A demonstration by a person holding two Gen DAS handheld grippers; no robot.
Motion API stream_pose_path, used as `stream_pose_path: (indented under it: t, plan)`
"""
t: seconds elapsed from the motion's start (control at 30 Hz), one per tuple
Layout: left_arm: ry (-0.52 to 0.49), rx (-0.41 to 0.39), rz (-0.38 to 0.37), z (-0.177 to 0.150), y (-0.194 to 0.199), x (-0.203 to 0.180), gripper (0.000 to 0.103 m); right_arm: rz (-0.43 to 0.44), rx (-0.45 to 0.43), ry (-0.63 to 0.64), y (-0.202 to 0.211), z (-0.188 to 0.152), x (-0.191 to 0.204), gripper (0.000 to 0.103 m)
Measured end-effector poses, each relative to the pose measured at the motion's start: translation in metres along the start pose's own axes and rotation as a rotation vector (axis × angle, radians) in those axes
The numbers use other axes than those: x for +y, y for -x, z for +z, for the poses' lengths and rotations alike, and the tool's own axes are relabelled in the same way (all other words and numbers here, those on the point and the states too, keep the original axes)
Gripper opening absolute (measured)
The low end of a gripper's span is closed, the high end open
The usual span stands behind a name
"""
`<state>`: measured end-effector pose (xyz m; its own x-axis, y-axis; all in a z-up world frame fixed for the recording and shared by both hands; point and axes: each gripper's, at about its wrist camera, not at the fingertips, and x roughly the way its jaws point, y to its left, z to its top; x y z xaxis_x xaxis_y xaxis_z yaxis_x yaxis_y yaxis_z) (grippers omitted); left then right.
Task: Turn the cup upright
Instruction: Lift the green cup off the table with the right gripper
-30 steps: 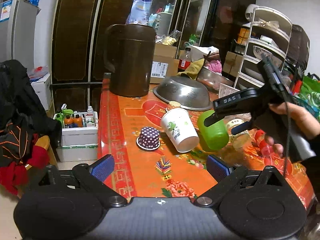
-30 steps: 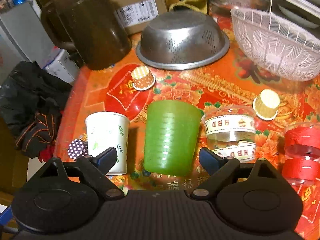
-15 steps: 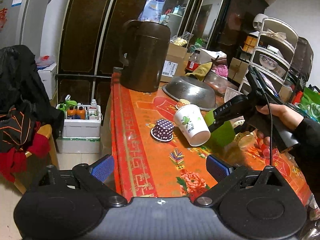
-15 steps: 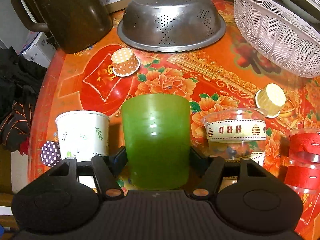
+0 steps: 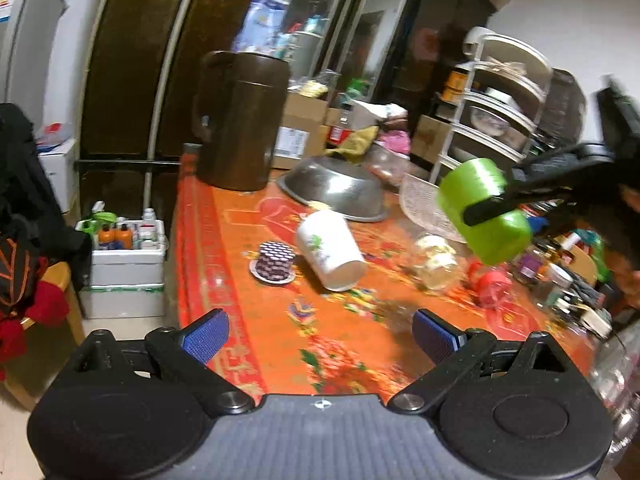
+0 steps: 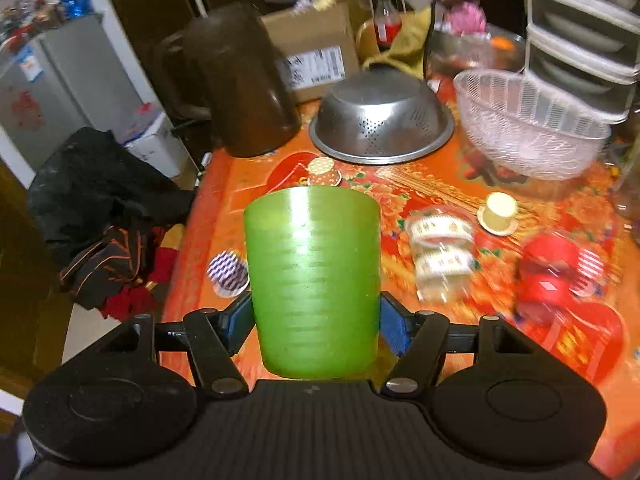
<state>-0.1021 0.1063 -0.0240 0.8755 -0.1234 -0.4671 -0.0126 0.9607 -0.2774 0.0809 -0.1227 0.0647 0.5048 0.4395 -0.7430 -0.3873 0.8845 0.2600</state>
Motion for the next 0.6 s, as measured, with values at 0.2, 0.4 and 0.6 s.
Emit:
stream_pose_path:
  t: [0.2, 0.4, 0.6]
  plan:
    - [0.010, 0.031, -0.087, -0.007, 0.014, -0.015, 0.099, 0.024, 0.013, -0.020, 0.042, -0.075, -0.002, 0.066]
    - [0.052, 0.127, -0.155, -0.014, 0.005, -0.027, 0.099, 0.063, 0.097, -0.096, 0.002, -0.131, -0.014, 0.066]
    - [0.082, 0.250, -0.183, -0.019, -0.022, -0.046, 0.099, 0.084, 0.121, -0.126, -0.023, -0.149, -0.023, 0.066]
